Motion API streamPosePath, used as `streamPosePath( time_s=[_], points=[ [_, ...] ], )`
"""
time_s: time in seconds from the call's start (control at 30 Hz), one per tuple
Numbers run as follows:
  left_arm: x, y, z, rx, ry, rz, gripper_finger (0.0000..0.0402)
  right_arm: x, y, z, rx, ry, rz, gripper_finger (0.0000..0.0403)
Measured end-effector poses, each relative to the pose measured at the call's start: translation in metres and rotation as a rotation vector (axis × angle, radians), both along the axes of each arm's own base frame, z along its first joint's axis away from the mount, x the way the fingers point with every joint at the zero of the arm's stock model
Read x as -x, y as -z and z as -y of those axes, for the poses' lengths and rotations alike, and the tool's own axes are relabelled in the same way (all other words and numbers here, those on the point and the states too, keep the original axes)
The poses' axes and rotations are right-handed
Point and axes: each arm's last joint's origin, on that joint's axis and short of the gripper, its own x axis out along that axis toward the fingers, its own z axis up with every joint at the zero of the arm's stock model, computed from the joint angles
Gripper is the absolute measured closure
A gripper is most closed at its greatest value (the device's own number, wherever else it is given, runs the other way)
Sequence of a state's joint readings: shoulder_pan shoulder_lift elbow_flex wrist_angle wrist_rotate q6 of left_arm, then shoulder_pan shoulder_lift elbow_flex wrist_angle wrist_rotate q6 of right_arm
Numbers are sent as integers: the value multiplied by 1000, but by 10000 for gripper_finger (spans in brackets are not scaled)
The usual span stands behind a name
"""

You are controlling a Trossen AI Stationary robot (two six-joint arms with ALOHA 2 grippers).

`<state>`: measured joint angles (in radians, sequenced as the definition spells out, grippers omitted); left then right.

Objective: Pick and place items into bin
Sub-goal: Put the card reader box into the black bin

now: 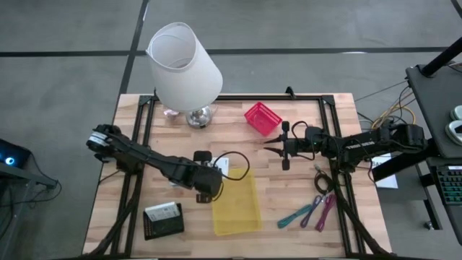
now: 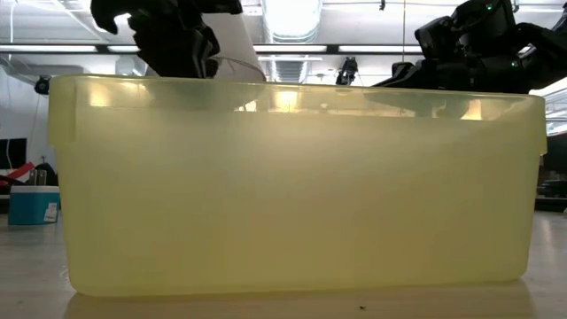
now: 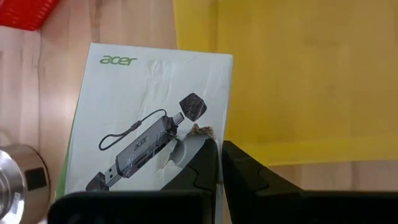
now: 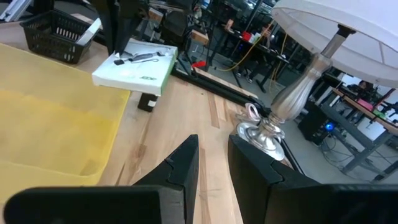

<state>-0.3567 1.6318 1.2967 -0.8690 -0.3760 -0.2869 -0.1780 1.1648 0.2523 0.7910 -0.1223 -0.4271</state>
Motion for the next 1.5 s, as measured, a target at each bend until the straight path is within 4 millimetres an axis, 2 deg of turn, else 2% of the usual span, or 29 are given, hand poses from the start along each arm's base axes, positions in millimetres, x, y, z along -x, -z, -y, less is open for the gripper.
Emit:
streamPosePath(
  time_s=[0.7,1.5],
  points=[
    [20,0,43,-3,43,31,401,0,0,0,-16,2,2,328],
    [42,2,60,17,-97,5,401,0,0,0,-16,1,2,328]
  ],
)
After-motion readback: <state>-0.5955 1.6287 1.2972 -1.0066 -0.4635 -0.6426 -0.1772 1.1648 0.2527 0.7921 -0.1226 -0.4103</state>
